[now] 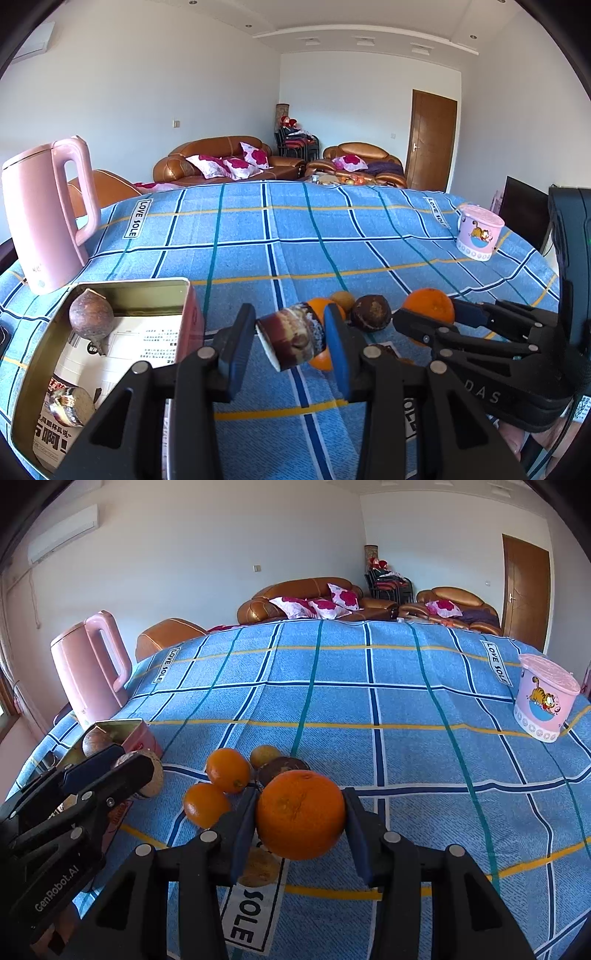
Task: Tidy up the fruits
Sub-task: 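Grasp the large orange with the right tool and lift it, then carry the cylindrical piece and the orange toward the pink tin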
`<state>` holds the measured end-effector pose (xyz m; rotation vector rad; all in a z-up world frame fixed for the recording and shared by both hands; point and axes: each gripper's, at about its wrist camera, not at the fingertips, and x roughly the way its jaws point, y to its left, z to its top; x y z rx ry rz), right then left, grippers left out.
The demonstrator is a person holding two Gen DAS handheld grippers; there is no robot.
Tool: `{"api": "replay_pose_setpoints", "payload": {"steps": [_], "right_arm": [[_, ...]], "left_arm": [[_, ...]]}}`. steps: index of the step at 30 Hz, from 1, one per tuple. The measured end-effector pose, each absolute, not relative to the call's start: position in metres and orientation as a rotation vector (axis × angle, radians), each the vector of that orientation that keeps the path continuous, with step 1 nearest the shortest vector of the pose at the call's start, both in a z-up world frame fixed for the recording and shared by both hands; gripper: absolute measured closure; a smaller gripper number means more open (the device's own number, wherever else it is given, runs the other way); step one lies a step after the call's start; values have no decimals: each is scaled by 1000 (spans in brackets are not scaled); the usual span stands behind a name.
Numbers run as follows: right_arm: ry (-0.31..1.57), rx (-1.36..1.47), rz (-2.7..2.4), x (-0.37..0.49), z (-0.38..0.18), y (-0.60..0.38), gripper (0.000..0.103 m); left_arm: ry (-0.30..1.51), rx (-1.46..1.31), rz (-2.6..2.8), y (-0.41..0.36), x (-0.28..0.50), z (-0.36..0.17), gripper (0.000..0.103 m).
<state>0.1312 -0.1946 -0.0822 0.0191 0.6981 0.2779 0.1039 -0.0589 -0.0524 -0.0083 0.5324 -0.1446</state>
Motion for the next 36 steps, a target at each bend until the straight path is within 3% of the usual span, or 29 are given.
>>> {"api": "replay_pose_setpoints", "payload": {"steps": [36], "right_arm": [[401, -41, 286, 85, -54, -190, 55]], "left_arm": [[385, 4, -114, -57, 80, -40, 63]]}}
